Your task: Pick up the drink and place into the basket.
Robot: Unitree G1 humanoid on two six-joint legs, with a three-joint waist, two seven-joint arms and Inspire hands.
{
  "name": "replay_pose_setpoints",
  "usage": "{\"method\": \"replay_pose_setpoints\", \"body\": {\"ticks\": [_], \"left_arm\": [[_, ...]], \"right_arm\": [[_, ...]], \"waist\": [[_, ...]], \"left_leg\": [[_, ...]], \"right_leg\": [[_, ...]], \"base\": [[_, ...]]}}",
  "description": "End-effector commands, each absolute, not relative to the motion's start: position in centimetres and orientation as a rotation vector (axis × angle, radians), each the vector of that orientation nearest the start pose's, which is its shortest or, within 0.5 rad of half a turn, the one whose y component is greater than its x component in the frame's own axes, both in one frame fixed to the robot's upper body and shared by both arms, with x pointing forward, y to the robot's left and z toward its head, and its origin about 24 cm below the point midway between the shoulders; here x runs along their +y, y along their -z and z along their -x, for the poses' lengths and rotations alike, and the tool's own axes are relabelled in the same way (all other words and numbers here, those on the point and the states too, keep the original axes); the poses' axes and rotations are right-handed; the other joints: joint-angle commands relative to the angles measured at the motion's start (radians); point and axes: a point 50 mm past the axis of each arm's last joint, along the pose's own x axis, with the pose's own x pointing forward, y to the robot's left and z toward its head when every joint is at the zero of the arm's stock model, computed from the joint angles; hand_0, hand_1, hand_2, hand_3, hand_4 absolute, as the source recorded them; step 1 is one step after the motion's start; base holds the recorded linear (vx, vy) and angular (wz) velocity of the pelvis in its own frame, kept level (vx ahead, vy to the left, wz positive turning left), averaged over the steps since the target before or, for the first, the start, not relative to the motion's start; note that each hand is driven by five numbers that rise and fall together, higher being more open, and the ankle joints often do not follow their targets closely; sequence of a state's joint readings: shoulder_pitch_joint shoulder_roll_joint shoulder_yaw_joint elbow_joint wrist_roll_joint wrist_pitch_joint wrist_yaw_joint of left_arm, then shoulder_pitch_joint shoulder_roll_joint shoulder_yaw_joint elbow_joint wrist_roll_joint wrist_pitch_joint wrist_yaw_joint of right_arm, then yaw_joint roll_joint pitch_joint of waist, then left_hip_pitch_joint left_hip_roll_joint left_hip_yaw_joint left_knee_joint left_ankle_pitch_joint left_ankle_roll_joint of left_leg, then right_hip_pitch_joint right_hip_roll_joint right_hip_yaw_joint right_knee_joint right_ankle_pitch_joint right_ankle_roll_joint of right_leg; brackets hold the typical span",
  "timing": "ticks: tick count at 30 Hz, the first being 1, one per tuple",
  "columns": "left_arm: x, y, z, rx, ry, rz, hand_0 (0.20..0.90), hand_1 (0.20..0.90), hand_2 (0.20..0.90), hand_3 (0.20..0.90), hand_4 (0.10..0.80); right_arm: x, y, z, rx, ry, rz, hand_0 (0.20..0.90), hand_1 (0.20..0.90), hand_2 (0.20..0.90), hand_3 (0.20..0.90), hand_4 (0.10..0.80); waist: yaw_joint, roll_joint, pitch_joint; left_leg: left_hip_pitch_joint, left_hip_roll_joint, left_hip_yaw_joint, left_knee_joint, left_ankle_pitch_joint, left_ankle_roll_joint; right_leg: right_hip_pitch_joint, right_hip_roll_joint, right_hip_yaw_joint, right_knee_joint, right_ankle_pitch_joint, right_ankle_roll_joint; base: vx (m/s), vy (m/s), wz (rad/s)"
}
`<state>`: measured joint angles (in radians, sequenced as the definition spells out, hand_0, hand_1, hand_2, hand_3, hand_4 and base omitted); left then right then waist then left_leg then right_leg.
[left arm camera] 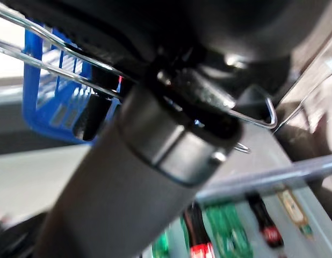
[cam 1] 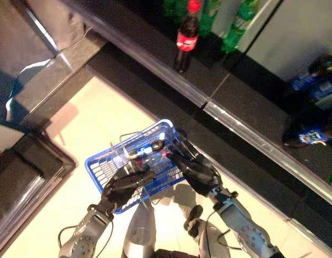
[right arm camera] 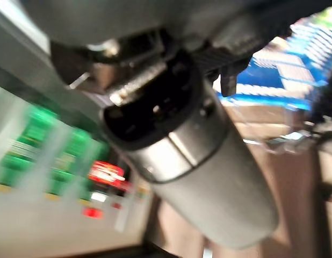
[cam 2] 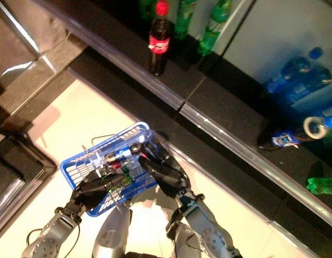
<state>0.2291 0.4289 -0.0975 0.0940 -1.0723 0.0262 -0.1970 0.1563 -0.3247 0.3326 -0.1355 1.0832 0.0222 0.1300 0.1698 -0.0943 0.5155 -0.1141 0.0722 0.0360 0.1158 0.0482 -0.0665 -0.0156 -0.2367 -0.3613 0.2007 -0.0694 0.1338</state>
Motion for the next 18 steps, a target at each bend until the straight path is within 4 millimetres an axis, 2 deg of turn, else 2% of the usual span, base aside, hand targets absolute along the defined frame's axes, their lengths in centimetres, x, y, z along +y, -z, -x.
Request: {"method": "replay_pose_setpoints", "body": {"ticks": [1, 3, 7, 8, 11, 13, 16, 17, 18], "left_arm": [[20.9, -5.4, -20.4, -0.169, 0.202, 0.658, 0.3, 0.3, 0.3, 0.2, 0.1], [22.3, -1.7, -19.2, -0.034, -0.001, 0.725, 0.3, 0.3, 0.3, 0.2, 0.1], [23.2, 1.2, -18.3, 0.077, -0.138, 0.763, 0.3, 0.3, 0.3, 0.2, 0.1], [23.7, 2.9, -17.6, 0.148, -0.21, 0.762, 0.3, 0.3, 0.3, 0.2, 0.1], [24.2, 6.5, -16.5, 0.302, -0.363, 0.783, 0.3, 0.3, 0.3, 0.2, 0.1], [24.1, 8.5, -15.7, 0.374, -0.428, 0.81, 0.3, 0.3, 0.3, 0.2, 0.1], [23.7, 11.0, -14.3, 0.499, -0.511, 0.801, 0.3, 0.3, 0.3, 0.2, 0.1], [23.6, 11.4, -14.1, 0.515, -0.519, 0.802, 0.3, 0.3, 0.3, 0.2, 0.1], [23.3, 12.3, -13.6, 0.584, -0.554, 0.783, 0.3, 0.3, 0.3, 0.2, 0.1]], "right_arm": [[-14.3, -3.5, -20.1, 0.094, -0.36, -0.728, 0.9, 0.9, 0.9, 0.9, 0.8], [-16.4, -0.7, -18.8, 0.197, -0.22, -0.681, 0.9, 0.9, 0.9, 0.9, 0.8], [-18.2, 2.0, -18.0, 0.322, -0.096, -0.517, 0.9, 0.9, 0.9, 0.9, 0.8], [-19.1, 3.4, -17.4, 0.379, -0.029, -0.432, 0.9, 0.9, 0.9, 0.9, 0.8], [-20.3, 6.0, -16.8, 0.488, 0.091, -0.195, 0.9, 0.9, 0.9, 0.9, 0.8], [-20.8, 7.4, -16.4, 0.553, 0.142, -0.038, 0.9, 0.9, 0.9, 0.9, 0.8], [-21.0, 10.5, -14.8, 0.71, 0.217, 0.047, 0.9, 0.9, 0.9, 0.9, 0.8], [-21.0, 10.8, -14.6, 0.722, 0.214, 0.084, 0.9, 0.9, 0.9, 0.9, 0.8], [-21.2, 12.0, -13.8, 0.788, 0.193, 0.212, 0.9, 0.9, 0.9, 0.9, 0.8]], "waist": [[-0.03, 0.051, -0.219], [-0.068, 0.049, -0.268], [-0.092, 0.05, -0.301], [-0.102, 0.052, -0.317], [-0.114, 0.053, -0.346], [-0.119, 0.055, -0.36], [-0.121, 0.059, -0.379], [-0.121, 0.06, -0.381], [-0.119, 0.066, -0.388]], "left_leg": [[0.045, -0.004, 0.045, -0.029, -0.009, 0.026], [0.085, 0.011, 0.088, -0.06, -0.008, 0.018], [0.121, 0.021, 0.116, -0.097, -0.004, 0.01], [0.138, 0.028, 0.13, -0.116, -0.001, 0.002], [0.162, 0.033, 0.149, -0.14, 0.001, -0.007], [0.174, 0.034, 0.155, -0.15, -0.001, -0.009], [0.191, 0.04, 0.168, -0.164, -0.005, -0.014], [0.193, 0.041, 0.17, -0.167, -0.006, -0.014], [0.202, 0.044, 0.173, -0.177, -0.008, -0.014]], "right_leg": [[0.0, 0.048, 0.048, -0.019, 0.043, -0.004], [0.022, 0.051, 0.081, -0.053, 0.051, -0.002], [0.05, 0.053, 0.098, -0.085, 0.058, -0.002], [0.061, 0.055, 0.103, -0.097, 0.058, -0.002], [0.083, 0.052, 0.105, -0.123, 0.066, 0.002], [0.095, 0.047, 0.103, -0.135, 0.069, 0.003], [0.111, 0.041, 0.094, -0.153, 0.074, 0.006], [0.113, 0.041, 0.092, -0.155, 0.075, 0.007], [0.122, 0.037, 0.084, -0.166, 0.078, 0.01]], "base": [[0.028, 0.036, -0.46], [0.046, 0.047, -0.42], [0.029, 0.022, -0.28], [0.022, 0.008, -0.12], [0.031, 0.005, -0.03], [0.0, 0.0, 0.0], [0.006, -0.003, -0.06], [0.0, 0.0, 0.0], [0.0, 0.0, 0.0]]}}
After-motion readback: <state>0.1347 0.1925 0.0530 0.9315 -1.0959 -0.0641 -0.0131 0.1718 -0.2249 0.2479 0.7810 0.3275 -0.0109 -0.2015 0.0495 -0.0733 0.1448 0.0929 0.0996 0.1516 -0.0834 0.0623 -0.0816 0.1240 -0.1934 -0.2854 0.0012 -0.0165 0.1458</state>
